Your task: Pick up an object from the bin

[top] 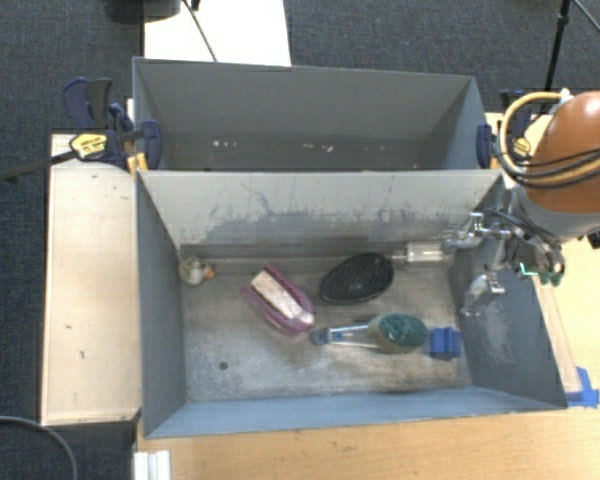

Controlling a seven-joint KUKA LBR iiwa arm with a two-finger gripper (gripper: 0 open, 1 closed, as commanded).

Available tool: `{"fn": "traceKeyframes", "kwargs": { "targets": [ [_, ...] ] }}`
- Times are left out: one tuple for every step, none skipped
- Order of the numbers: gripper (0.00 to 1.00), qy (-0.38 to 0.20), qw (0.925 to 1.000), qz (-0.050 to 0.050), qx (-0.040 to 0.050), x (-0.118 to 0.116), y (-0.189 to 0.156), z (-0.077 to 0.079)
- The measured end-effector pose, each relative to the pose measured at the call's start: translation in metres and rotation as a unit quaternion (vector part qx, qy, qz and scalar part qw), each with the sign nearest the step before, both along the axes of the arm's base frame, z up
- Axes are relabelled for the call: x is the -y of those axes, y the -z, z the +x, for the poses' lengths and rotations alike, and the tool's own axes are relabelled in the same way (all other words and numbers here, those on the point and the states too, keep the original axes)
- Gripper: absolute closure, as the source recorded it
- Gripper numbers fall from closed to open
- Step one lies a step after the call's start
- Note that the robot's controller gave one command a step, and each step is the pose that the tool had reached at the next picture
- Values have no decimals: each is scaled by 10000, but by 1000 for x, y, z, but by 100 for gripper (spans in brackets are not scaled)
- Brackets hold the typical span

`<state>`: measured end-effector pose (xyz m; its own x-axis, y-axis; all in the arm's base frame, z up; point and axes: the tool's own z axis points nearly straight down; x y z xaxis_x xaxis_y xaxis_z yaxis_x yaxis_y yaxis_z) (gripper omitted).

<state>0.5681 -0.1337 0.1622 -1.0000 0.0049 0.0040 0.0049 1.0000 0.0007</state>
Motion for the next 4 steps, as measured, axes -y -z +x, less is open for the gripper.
{"fn": "traceKeyframes", "kwargs": {
  "targets": [
    [0, -675, 9977, 17, 1, -69, 87, -35],
    [100, -659, 9978, -4, 34, -66, 84, -33],
    [100, -614, 9981, -12, 72, -70, -43, -40],
    [0, -627, 9980, -4, 31, -70, -38, -41]
  ]
}}
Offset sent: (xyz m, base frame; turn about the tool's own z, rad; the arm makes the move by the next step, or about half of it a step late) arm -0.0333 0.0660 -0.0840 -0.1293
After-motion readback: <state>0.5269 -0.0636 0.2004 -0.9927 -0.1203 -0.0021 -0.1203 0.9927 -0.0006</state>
